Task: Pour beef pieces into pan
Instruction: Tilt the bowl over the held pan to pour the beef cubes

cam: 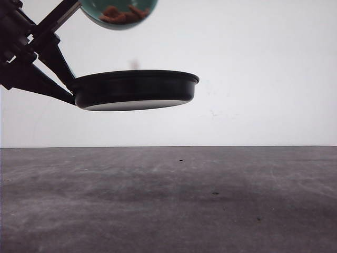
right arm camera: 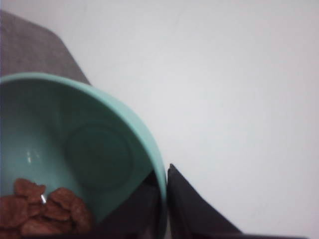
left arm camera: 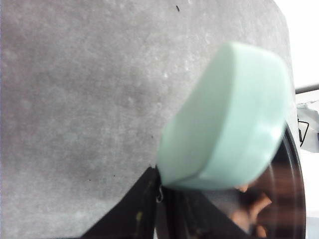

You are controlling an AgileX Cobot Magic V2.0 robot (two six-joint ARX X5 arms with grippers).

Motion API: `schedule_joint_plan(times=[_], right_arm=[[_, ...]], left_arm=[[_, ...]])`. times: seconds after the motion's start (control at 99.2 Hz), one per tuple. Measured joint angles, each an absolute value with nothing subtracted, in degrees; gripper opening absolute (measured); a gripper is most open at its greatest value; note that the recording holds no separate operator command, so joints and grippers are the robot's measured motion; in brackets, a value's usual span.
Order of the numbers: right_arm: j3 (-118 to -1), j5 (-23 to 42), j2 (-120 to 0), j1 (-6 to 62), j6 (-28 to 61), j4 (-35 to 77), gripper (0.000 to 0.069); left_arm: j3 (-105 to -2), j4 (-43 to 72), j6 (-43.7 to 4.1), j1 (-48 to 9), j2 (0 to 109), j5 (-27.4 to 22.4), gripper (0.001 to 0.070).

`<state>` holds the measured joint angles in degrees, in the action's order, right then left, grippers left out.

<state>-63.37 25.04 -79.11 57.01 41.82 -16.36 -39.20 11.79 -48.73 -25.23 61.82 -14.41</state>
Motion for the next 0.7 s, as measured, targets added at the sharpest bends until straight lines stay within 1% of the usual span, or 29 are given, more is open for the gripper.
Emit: schedule_joint_plan(times=[0.474,0.696], right_arm=[[-63.2,25.0,-80.3,57.0,44.2,-20.1,0.0014],[-59.2,24.5,-80.3,56.9,48.8,-23.7,0.0014]], left_arm=[[-39.3,11.6,-49.8,-23.7,61.8,-16.3,0.0025],[-39.3,11.5,-50.2,-23.4,61.8,-16.3,0.0025]])
